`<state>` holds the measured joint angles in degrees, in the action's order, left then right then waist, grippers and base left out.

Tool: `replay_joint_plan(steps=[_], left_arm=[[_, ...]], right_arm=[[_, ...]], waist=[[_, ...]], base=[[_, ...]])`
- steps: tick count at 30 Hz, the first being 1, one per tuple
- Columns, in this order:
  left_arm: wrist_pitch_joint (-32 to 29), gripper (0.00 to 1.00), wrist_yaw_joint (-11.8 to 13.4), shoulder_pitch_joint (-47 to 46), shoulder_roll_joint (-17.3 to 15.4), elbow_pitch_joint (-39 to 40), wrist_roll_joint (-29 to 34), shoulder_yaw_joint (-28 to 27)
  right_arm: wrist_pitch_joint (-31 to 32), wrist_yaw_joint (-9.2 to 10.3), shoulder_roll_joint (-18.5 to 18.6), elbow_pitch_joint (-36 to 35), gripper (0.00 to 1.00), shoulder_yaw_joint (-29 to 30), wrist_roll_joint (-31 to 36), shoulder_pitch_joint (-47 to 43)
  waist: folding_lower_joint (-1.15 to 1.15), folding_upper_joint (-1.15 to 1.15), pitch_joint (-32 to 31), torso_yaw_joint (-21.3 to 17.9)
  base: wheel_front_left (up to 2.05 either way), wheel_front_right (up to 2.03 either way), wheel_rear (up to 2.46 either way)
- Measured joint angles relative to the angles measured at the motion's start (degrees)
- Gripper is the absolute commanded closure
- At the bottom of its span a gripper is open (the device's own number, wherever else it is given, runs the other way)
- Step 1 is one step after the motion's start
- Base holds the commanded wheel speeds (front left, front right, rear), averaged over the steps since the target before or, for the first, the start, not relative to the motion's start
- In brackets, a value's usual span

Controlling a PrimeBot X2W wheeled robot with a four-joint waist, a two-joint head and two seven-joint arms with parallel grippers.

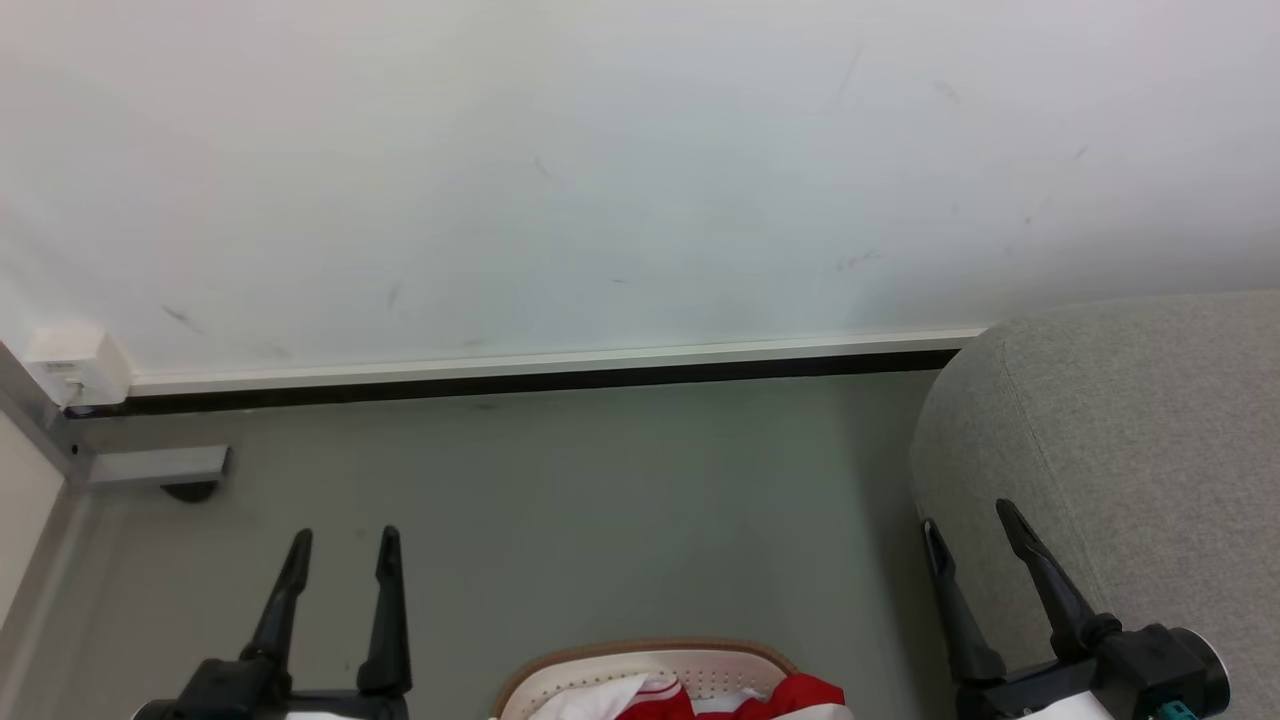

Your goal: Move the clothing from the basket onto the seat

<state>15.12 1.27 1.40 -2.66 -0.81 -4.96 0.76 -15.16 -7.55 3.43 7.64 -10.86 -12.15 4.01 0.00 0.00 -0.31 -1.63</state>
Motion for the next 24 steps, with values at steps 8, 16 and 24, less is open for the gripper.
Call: replay_joint_plan(steps=[8, 16, 24], left_arm=[[0.0, 0.00, -0.8, 0.0, 0.0, -0.8, -0.4, -0.1], [0.0, 0.00, -2.9, -1.9, 0.0, -6.2, -0.7, 2.2], [-1.3, 0.00, -6.1, -8.8, -0.1, -19.0, -1.9, 5.6]], right_arm=[[0.0, 0.00, -0.1, 0.0, 0.00, 0.0, -0.5, 0.7], [0.0, 0.00, 1.4, -1.2, 0.00, 1.1, -1.7, 3.8], [0.0, 0.00, 1.0, -3.2, 0.00, 2.3, -2.2, 6.2]], waist=[[0.00, 0.00, 0.7, -1.8], [0.00, 0.00, 4.4, -5.9], [0.00, 0.00, 10.8, -9.5]], base=[[0.00, 0.00, 0.00], [0.00, 0.00, 0.00], [0.00, 0.00, 0.00]])
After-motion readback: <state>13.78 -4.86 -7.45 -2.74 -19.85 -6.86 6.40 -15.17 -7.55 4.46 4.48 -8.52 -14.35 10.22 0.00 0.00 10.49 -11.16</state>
